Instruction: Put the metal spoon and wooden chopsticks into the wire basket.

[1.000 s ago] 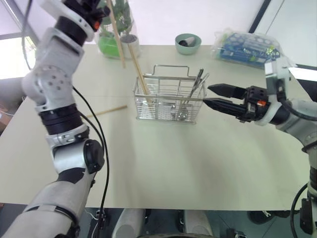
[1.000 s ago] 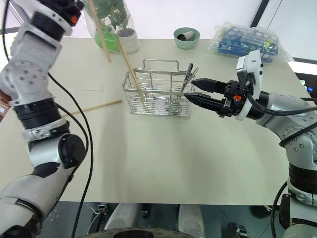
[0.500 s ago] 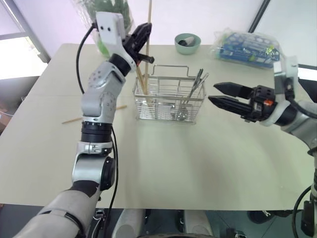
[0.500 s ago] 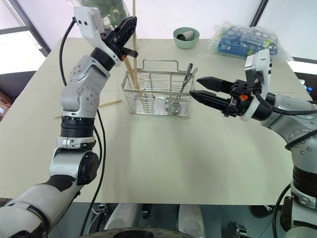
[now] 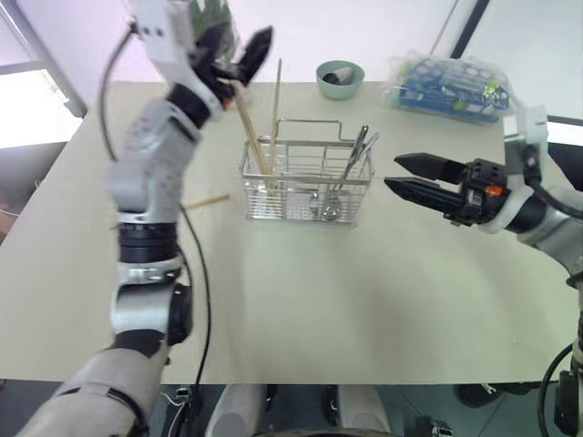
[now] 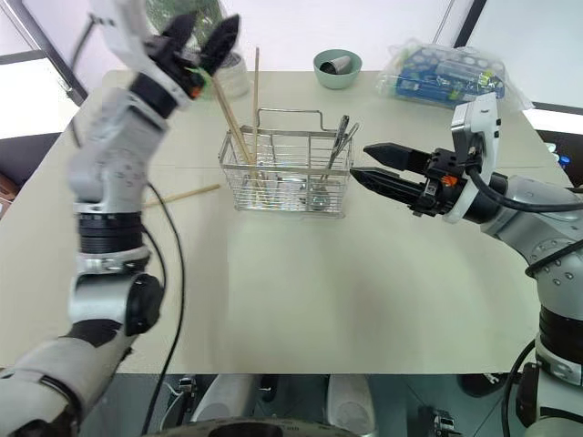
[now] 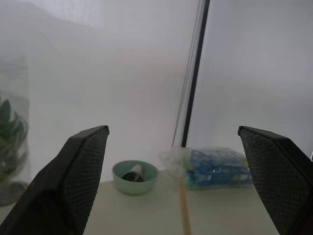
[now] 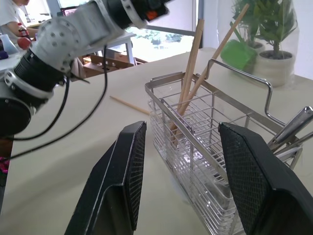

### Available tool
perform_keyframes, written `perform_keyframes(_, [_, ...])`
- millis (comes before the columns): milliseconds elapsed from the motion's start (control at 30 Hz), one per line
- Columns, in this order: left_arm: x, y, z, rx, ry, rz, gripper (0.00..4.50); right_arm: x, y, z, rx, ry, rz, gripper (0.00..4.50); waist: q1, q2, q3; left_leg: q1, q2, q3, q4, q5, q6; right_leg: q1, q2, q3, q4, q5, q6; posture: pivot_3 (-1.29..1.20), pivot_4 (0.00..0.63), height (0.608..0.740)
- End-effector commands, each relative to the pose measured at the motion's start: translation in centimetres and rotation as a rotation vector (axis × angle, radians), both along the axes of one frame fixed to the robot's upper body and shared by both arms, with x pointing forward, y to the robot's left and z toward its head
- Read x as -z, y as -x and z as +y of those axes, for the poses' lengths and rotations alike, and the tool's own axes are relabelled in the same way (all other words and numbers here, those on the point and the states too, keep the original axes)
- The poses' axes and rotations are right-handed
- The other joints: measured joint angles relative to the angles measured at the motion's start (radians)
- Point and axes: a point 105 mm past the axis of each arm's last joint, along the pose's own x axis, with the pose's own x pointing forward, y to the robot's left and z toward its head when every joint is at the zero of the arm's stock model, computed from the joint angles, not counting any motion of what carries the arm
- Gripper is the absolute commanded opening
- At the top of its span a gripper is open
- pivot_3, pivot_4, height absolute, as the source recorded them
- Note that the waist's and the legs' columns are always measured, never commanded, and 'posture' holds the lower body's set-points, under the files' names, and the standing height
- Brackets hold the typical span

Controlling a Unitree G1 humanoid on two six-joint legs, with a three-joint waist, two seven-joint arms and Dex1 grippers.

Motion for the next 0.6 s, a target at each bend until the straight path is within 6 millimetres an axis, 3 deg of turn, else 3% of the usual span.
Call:
perform_keyframes(33, [0.6, 1.3, 4.0, 0.024, -0.306, 0.021, 4.47, -1.0, 0.4, -0.1, -0.002, -0.001, -0.057, 2.41, -0.008, 0.0, 0.0, 0.0, 0.0, 0.0, 0.0, 0.0, 0.0, 0.0, 0.0, 0.0, 0.0, 0.0, 0.0, 0.0, 0.15, 0.687])
perform_keyframes(200, [7.5, 1.9, 8.4, 0.114, -0.769, 0.26, 4.47, -0.9, 0.1, 0.1, -0.012, 0.001, -0.054, 2.41, -0.004, 0.002, -0.001, 0.002, 0.0, 0.002, -0.002, 0.0, 0.0, 0.0, 0.0, 0.002, 0.0, 0.0, -0.001, 0.0, 0.15, 0.687])
perform_keyframes(300, [10.8, 1.9, 10.6, 0.176, -0.908, 0.4, 4.47, -1.1, -0.1, 0.1, -0.015, -0.002, -0.054, 2.41, 0.007, 0.002, 0.0, 0.001, 0.0, 0.001, -0.002, -0.001, -0.001, -0.002, -0.001, 0.001, -0.004, -0.001, -0.004, 0.0, 0.15, 0.687])
perform_keyframes(433, [13.1, 0.7, 11.7, 0.203, -0.97, 0.502, 4.47, -1.2, -0.1, 0.2, -0.021, -0.002, -0.051, 2.41, 0.018, 0.0, 0.0, 0.0, 0.0, 0.001, -0.002, -0.001, -0.001, -0.004, -0.001, 0.001, -0.005, -0.001, -0.003, 0.0, 0.15, 0.687])
perform_keyframes(600, [15.6, -0.7, 11.0, 0.222, -1.008, 0.547, 4.47, -1.3, 0.2, 0.3, -0.017, 0.004, -0.046, 2.41, 0.015, 0.0, 0.0, -0.001, -0.001, 0.0, -0.001, -0.001, 0.001, -0.003, -0.002, 0.001, -0.005, 0.0, -0.001, 0.0, 0.15, 0.687])
